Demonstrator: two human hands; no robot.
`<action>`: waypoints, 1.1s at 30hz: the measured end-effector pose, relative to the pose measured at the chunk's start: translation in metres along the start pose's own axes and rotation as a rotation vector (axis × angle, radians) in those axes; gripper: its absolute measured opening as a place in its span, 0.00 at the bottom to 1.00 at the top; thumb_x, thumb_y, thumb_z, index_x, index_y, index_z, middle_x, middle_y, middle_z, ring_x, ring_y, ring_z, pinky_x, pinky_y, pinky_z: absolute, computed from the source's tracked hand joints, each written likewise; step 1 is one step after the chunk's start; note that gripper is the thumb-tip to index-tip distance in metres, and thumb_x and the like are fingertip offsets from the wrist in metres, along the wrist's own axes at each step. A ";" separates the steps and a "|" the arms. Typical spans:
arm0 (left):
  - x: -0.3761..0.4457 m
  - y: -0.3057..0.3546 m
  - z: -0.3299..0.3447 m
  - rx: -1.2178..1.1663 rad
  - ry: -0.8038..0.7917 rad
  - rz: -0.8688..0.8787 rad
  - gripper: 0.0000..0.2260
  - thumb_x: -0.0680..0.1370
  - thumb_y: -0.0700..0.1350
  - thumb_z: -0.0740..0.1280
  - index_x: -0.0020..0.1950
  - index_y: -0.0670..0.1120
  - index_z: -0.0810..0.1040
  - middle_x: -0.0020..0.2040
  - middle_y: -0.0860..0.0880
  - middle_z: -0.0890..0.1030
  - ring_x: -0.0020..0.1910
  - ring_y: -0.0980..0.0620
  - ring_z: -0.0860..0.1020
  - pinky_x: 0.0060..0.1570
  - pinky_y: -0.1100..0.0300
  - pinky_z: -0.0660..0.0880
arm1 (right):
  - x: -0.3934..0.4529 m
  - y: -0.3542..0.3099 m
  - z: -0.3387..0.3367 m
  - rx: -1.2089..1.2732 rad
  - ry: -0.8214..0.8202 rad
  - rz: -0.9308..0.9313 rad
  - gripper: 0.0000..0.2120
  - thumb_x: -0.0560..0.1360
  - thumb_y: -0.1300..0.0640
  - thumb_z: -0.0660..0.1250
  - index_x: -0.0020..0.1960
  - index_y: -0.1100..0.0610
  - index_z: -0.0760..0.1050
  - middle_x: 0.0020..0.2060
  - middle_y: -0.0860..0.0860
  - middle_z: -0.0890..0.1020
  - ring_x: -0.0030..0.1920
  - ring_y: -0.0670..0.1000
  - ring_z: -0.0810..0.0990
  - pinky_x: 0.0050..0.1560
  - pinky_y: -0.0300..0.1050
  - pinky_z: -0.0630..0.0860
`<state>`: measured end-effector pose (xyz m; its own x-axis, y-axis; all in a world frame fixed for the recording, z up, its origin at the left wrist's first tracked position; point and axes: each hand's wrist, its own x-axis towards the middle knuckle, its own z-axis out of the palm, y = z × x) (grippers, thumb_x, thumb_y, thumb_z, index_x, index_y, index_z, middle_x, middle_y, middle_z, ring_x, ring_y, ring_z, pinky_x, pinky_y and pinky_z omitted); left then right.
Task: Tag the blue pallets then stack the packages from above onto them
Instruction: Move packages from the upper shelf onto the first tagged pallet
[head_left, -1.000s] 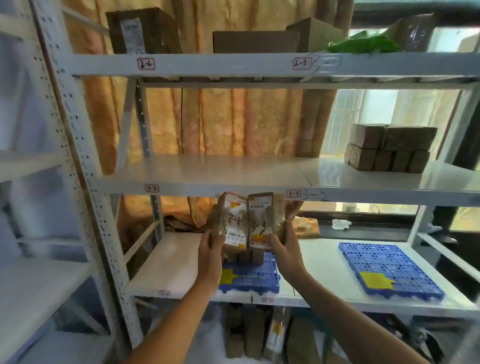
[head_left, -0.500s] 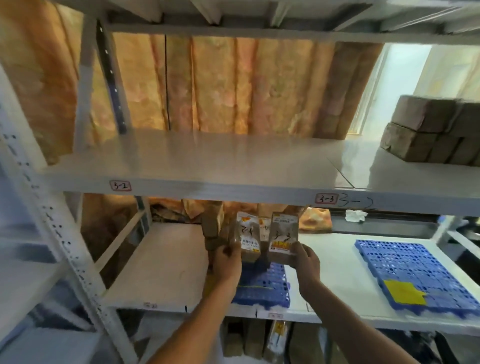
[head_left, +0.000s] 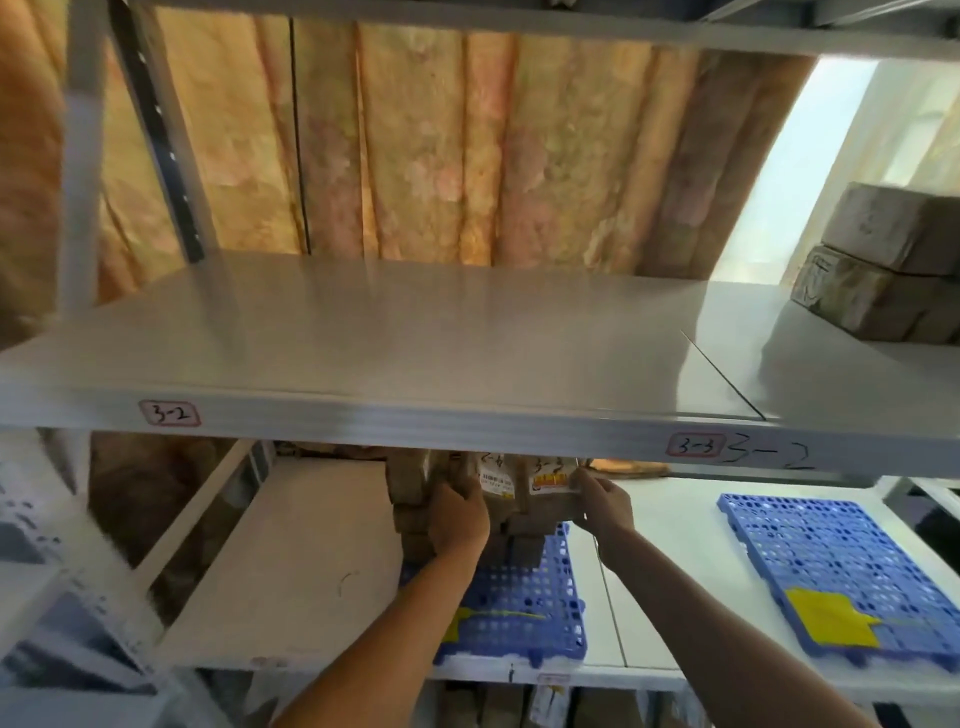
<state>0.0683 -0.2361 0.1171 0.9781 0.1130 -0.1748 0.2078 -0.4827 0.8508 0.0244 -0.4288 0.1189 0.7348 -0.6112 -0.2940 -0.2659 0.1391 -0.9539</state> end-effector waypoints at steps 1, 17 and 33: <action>-0.001 -0.001 0.000 0.029 0.001 0.011 0.25 0.85 0.59 0.56 0.64 0.38 0.75 0.59 0.38 0.82 0.57 0.38 0.81 0.51 0.48 0.78 | 0.003 0.000 0.002 -0.019 -0.015 0.006 0.14 0.77 0.55 0.70 0.57 0.63 0.83 0.47 0.58 0.85 0.44 0.56 0.83 0.50 0.54 0.84; -0.023 -0.015 -0.052 -0.146 0.422 0.741 0.07 0.83 0.50 0.62 0.54 0.57 0.79 0.43 0.60 0.81 0.40 0.58 0.79 0.39 0.64 0.75 | 0.003 0.000 0.009 -0.123 -0.127 -0.074 0.21 0.82 0.45 0.65 0.67 0.58 0.79 0.53 0.52 0.83 0.50 0.51 0.79 0.57 0.52 0.75; 0.042 -0.037 -0.070 -0.494 -0.209 -0.055 0.28 0.86 0.60 0.51 0.83 0.49 0.58 0.83 0.49 0.60 0.81 0.46 0.60 0.78 0.49 0.58 | -0.016 -0.001 0.025 -0.096 -0.285 0.031 0.12 0.85 0.42 0.58 0.62 0.44 0.75 0.52 0.49 0.82 0.48 0.45 0.80 0.40 0.43 0.73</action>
<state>0.1008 -0.1529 0.1126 0.9579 -0.0735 -0.2774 0.2775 -0.0095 0.9607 0.0284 -0.4001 0.1230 0.8676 -0.3622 -0.3408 -0.3385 0.0719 -0.9382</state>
